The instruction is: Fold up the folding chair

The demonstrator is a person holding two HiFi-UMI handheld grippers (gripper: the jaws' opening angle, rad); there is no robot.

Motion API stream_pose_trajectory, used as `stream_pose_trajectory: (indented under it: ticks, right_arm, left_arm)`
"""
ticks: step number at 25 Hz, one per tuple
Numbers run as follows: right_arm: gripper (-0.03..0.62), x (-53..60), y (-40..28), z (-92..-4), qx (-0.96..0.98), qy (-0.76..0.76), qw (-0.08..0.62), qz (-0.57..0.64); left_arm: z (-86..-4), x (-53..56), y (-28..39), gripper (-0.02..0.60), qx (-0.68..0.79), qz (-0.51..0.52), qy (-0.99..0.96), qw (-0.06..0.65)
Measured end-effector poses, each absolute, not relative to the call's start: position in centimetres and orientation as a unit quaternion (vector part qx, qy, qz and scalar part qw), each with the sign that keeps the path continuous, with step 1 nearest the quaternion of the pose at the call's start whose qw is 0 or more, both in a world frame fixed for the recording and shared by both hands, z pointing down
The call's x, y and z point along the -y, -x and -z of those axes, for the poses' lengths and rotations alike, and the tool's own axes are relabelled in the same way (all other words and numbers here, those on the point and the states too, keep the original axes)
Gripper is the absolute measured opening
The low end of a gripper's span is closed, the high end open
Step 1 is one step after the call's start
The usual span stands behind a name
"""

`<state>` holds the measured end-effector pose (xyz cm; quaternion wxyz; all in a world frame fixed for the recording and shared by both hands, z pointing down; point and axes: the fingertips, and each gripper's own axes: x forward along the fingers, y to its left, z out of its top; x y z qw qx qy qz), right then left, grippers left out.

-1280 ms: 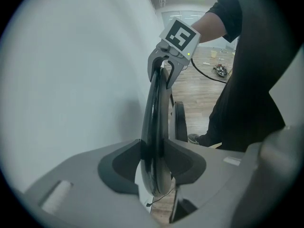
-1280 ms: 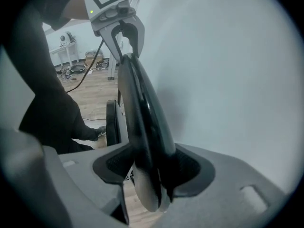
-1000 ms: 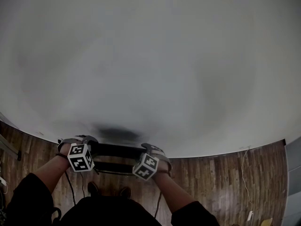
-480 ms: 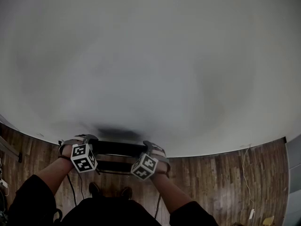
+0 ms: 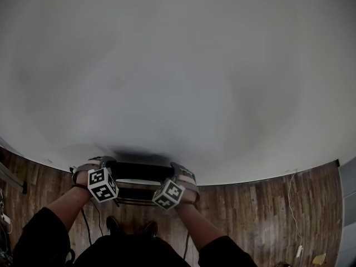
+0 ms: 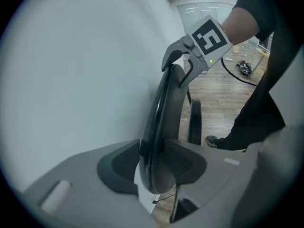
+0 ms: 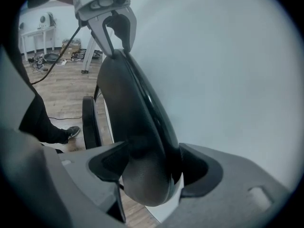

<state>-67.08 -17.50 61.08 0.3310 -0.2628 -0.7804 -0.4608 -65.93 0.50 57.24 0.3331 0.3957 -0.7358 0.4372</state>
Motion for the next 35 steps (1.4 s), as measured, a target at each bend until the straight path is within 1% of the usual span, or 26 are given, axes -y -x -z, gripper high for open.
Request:
stream_pose_trajectory:
  ticks: [21,25,35]
  right_arm:
    - [0.331,17.5,70.2,-61.2,0.786,0.231,0.304,0.486]
    - [0.334,17.5,70.7,-61.5,0.787,0.227,0.305,0.485]
    - [0.337,17.6,71.8,-61.1,0.79,0.206,0.295,0.496]
  left_arm:
    - [-57.3,-0.8,69.0,0.153,0.748,-0.452,-0.361,0.325]
    - [-57.2,-0.9,69.6,0.14,0.755,-0.454,-0.351,0.318]
    - [-57.1,-1.5,70.1,0.078,0.758,-0.46,-0.344,0.308]
